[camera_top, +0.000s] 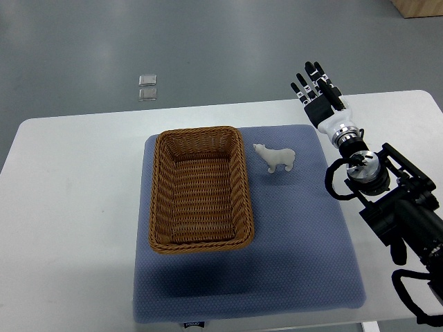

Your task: Place white bear in brown basket with right hand

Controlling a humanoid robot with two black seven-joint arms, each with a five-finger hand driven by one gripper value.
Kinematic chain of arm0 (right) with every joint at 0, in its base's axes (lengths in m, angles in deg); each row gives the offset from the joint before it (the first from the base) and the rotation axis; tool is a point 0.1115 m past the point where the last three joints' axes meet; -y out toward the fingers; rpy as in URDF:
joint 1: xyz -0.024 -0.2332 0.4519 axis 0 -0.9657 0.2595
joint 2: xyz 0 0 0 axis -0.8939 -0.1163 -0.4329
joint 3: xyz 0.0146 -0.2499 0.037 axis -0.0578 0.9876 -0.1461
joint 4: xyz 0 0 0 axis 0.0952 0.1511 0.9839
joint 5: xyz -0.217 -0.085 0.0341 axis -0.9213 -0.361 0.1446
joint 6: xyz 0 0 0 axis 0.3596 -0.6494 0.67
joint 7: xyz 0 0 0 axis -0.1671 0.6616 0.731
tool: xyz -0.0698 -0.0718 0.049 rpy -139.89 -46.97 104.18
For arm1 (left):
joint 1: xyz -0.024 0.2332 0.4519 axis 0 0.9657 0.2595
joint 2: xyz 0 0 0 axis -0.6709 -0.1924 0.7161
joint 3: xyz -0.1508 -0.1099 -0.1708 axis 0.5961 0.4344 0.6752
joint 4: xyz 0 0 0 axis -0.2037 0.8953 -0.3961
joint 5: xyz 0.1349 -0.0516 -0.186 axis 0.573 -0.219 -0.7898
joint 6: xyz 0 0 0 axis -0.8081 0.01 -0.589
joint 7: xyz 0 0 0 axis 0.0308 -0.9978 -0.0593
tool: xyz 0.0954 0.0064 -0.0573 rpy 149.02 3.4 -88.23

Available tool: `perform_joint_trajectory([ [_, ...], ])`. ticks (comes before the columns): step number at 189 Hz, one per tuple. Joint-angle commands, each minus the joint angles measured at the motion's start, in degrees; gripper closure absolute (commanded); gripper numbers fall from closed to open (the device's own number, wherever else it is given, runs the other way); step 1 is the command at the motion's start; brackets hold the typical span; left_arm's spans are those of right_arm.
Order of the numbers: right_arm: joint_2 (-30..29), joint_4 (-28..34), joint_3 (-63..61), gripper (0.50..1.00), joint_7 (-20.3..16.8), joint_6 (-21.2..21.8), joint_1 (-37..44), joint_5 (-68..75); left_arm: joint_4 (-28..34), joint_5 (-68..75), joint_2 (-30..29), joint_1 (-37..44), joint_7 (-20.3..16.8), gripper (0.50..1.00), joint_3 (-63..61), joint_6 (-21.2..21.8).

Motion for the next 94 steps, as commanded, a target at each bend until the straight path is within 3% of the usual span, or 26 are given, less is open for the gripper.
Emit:
perform_joint_trajectory([
  [1,0.0,0.0,0.0,0.572,-0.01,-0.04,0.0,0.0,0.0,-0.01,0.0,0.0,0.0,0.5,-0.04,0.0],
  [72,1.05,0.0,2.02,0.572,-0.45,0.05,0.79,-0.44,-0.09,-0.01,0.0,0.0,0.0,0.5,0.05,0.0],
  [94,3.87,0.0,8.17,0.572,-2.65,0.05,3.34,-5.19,-0.09,-0.01,0.0,0.0,0.0,0.5,0.05,0.0],
])
